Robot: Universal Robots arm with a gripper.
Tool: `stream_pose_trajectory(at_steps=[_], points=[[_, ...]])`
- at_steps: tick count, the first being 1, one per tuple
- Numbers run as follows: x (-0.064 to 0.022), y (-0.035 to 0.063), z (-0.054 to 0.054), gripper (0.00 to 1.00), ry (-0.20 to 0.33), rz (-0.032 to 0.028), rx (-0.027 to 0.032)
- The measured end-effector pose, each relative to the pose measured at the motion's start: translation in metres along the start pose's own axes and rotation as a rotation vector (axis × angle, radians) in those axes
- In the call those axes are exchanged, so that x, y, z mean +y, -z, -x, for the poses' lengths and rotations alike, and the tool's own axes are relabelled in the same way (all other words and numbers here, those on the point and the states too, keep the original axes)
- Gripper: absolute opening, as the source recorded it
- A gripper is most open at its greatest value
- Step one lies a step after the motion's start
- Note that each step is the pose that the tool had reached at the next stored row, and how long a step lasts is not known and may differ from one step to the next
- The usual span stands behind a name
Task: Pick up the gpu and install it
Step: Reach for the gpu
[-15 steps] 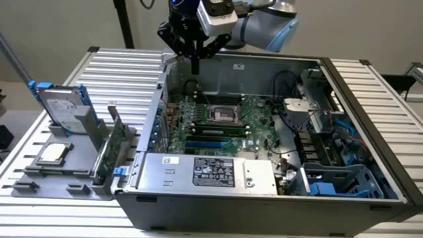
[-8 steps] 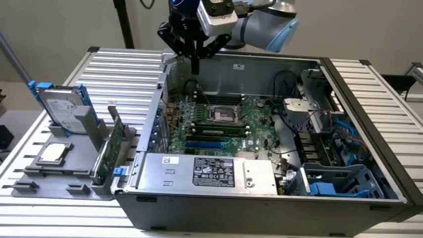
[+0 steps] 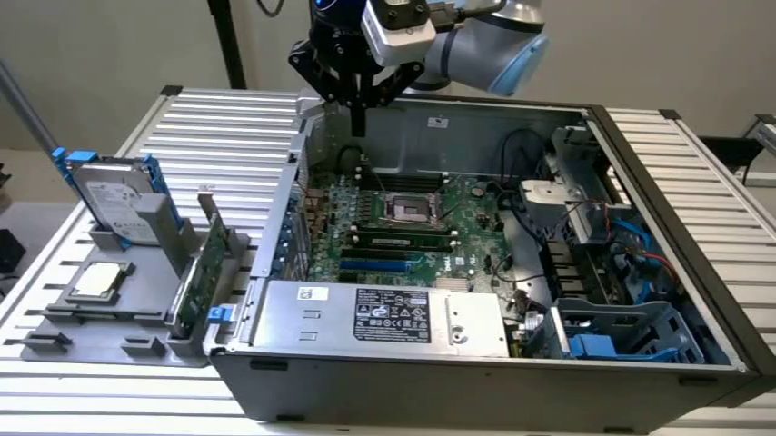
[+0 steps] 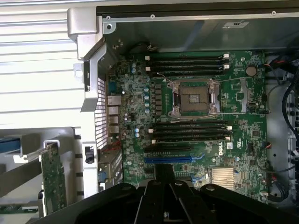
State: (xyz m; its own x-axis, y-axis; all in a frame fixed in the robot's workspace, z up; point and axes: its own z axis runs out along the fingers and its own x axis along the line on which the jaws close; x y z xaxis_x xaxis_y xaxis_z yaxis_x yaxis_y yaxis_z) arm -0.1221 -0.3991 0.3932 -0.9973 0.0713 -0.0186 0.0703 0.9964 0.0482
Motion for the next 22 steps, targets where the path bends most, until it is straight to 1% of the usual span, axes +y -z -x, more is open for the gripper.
stream_pose_trajectory(at_steps=[2,7,13,22], points=[[-0.0034,0.0,-0.005,0.11,0.0,0.0006,-0.0004],[-0.017,0.0009,-0.022,0.11,0.0,0.0006,-0.0013],[-0.0307,0.0017,-0.046,0.11,0.0,0.0006,-0.0025],[-0.0422,-0.0013,-0.087,0.11,0.0,0.0007,-0.0025]])
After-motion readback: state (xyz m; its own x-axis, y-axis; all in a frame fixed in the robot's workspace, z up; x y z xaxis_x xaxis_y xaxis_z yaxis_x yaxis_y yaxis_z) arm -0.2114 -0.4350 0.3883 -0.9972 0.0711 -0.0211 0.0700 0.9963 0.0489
